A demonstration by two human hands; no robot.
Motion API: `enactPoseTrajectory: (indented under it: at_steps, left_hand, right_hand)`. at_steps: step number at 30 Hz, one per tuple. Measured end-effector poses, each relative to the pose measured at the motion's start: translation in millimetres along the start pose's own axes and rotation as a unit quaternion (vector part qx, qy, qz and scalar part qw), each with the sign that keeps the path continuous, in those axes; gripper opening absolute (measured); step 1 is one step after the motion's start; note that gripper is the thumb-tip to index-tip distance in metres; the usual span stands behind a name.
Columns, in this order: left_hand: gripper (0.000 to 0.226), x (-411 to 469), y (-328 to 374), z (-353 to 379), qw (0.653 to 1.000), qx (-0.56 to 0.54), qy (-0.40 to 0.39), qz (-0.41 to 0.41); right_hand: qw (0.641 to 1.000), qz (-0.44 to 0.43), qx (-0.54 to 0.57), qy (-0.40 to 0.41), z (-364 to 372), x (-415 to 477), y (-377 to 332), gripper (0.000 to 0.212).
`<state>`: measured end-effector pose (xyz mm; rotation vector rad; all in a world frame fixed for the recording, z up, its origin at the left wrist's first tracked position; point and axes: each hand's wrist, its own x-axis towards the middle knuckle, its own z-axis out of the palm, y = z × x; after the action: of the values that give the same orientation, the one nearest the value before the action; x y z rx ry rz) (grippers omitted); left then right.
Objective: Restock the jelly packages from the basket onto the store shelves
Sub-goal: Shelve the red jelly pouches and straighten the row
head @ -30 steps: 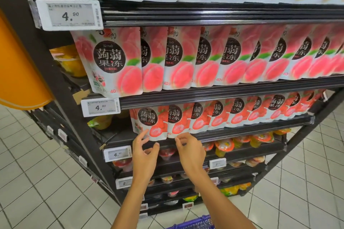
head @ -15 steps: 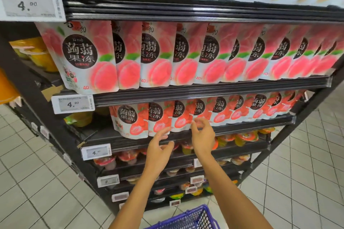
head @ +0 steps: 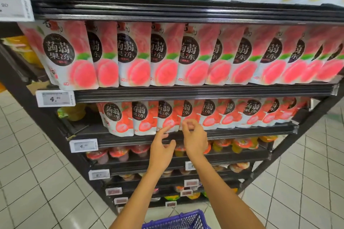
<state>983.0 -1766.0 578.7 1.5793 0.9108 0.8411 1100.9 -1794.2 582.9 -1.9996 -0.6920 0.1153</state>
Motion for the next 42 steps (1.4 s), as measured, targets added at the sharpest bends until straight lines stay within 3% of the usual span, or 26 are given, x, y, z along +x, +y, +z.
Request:
enactPoseTrajectory:
  at_steps: [4,12,19,25,31,42]
  left_hand:
    - [0.048,-0.5,1.2,8.9,1.0,-0.001,0.021,-0.008]
    - [0.05,0.6,12.8,40.6,1.0,-0.004,0.013,-0.02]
    - [0.05,-2.1,16.6,55.6,1.0,0.014,0.016,-0.004]
    - [0.051,-1.5,19.6,80.0,1.0,0.006,-0.008,0.002]
    - [0.055,2.7,25.1,109.1,0.999,0.022,-0.037,-0.008]
    - [0.058,-0.5,33.5,131.5,0.998,0.02,-0.057,-0.016]
  right_hand:
    - [0.997,0.035,0.032,0.062,-18.1,6.5,18.1,0.031]
    - [0.998,0.026,0.054,-0.013,-32.4,29.1,22.7,0.01]
    - [0.998,0.015,0.058,-0.011,-43.0,31.5,32.6,0.016]
    - [0.987,0.067,0.093,0.116,-69.0,37.9,51.0,0.028]
    - [0.991,0.05,0.125,-0.007,-81.5,62.5,68.4,0.015]
    - [0.993,0.031,0.109,-0.032,-97.2,70.5,68.0,0.008]
